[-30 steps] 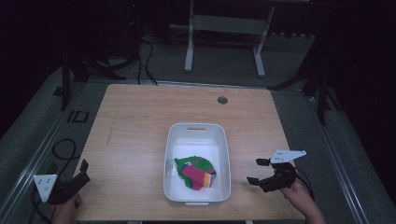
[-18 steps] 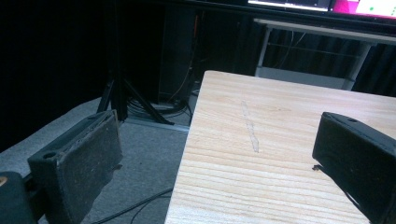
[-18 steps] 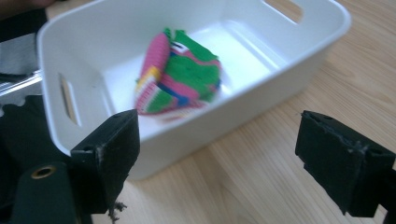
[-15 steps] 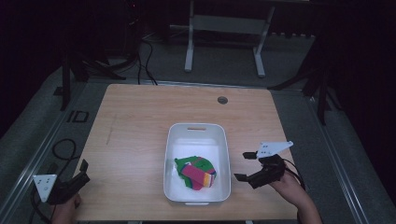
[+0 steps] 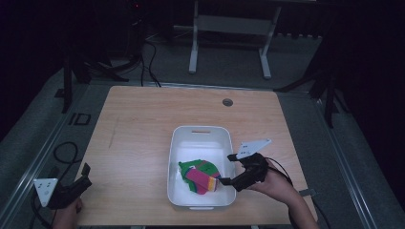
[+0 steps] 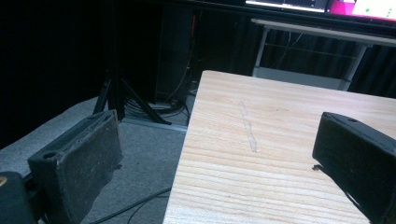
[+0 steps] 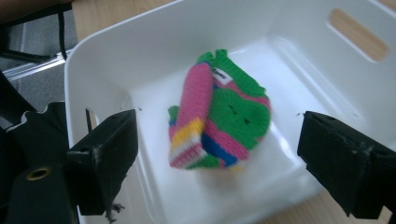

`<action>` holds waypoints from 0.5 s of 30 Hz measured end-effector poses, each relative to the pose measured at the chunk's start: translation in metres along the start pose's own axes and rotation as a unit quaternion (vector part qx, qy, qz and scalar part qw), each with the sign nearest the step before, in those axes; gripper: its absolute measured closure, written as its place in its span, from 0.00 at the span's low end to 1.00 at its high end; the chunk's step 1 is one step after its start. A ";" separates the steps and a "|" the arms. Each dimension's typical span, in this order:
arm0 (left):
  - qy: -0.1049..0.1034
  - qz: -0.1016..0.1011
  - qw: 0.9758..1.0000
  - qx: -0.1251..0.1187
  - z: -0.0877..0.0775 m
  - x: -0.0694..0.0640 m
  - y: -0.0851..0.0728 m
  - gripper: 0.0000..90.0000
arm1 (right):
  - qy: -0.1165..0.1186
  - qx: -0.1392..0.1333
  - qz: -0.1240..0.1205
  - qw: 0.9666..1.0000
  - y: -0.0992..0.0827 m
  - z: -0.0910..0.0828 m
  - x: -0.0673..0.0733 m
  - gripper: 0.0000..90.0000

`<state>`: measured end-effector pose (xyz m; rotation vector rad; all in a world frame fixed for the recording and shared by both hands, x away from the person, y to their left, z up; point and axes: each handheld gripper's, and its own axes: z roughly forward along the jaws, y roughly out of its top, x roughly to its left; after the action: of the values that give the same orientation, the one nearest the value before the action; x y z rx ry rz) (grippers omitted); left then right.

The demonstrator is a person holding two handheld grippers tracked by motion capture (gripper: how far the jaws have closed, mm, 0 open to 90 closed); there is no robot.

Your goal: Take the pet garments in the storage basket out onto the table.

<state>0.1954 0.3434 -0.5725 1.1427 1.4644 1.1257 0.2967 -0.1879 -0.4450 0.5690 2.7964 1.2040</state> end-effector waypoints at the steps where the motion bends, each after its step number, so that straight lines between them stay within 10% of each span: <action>1: 0.000 0.000 1.000 0.001 0.000 0.000 0.000 0.02 | 0.003 0.004 -0.002 1.000 0.002 0.004 0.001 0.14; 15: -0.005 -0.001 1.000 0.004 0.001 0.001 0.000 0.02 | 0.017 0.074 -0.008 0.997 0.036 0.063 -0.001 0.16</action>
<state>0.1958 0.3442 -0.5723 1.1499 1.4626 1.1126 0.3208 -0.1222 -0.4634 0.5400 2.9295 1.0197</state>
